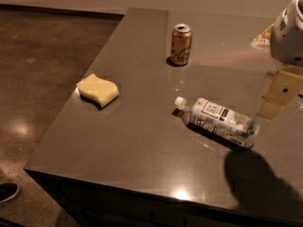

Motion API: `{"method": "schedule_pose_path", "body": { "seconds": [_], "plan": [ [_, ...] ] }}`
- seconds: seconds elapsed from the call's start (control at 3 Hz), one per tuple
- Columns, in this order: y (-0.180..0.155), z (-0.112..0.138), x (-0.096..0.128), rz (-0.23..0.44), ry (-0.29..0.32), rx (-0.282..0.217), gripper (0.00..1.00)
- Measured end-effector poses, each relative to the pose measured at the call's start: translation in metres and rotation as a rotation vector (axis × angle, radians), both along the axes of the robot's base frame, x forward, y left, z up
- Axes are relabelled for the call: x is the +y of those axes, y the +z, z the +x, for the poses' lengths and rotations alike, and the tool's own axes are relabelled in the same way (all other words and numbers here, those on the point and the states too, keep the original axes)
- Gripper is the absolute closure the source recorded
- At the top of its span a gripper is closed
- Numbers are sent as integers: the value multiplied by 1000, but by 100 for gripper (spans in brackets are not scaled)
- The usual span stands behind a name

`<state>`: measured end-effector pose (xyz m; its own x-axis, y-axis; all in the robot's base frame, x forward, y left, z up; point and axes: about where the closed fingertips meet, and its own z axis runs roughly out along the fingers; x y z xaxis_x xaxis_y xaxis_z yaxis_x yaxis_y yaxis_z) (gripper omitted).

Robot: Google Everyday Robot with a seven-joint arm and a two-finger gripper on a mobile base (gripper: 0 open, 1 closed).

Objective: Pick blue plastic bottle

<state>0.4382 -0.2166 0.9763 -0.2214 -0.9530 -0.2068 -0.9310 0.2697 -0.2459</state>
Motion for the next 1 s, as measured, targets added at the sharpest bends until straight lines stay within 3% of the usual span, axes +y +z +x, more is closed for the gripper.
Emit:
{"method": "schedule_pose_path", "body": {
  "seconds": [0.33,1.0],
  "plan": [
    [0,0,0,0,0,0,0],
    [-32,4,24,27,-27,67,0]
  ]
}}
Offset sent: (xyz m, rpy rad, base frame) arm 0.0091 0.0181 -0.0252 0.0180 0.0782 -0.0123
